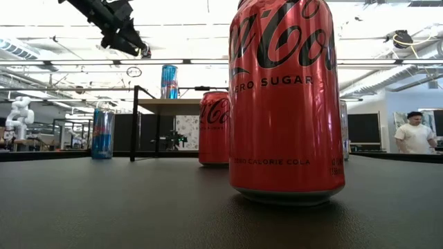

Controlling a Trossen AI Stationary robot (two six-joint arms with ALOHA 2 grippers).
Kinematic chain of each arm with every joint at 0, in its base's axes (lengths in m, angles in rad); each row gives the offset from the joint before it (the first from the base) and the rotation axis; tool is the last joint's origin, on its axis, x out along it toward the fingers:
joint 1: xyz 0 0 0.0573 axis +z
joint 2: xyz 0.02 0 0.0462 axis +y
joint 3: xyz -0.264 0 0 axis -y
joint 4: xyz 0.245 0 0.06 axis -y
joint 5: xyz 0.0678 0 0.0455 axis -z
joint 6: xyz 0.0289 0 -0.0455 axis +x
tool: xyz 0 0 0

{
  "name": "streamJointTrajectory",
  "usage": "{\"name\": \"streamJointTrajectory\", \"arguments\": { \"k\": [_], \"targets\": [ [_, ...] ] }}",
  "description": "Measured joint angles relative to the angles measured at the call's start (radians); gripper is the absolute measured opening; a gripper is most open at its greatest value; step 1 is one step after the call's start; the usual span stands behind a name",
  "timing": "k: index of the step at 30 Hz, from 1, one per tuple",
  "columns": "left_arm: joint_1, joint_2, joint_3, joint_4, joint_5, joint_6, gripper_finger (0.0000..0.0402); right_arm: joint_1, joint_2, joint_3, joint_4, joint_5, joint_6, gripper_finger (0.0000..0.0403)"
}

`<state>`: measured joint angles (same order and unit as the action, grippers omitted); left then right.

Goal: Place canned beverage on shelf
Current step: Put the top red black soda can on the shelf

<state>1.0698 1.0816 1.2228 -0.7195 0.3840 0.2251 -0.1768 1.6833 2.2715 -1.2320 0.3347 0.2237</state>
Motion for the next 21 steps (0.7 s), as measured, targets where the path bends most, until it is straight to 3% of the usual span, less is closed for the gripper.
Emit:
{"name": "streamJointTrajectory", "arguments": {
  "k": [6, 10, 17, 21],
  "targets": [
    [-0.02, -0.042, 0.0, -0.134, 0.057, 0.032, 0.0299, 0.0, 0.0, 0.0, 0.0, 0.0, 0.0, 0.0107],
    [-0.065, -0.08, 0.0, -0.138, 0.13, -0.011, 0.0299, 0.0, 0.0, 0.0, 0.0, -0.001, 0.014, 0.0107],
    [-0.17, -0.129, 0.001, -0.139, 0.144, -0.036, 0.0299, 0.0, 0.0, 0.0, 0.001, -0.001, 0.053, 0.0107],
    [-0.24, -0.141, 0.001, -0.138, 0.205, -0.028, 0.0299, -0.005, 0.0, 0.0, 0.0, -0.021, 0.096, 0.0107]
  ]
}}
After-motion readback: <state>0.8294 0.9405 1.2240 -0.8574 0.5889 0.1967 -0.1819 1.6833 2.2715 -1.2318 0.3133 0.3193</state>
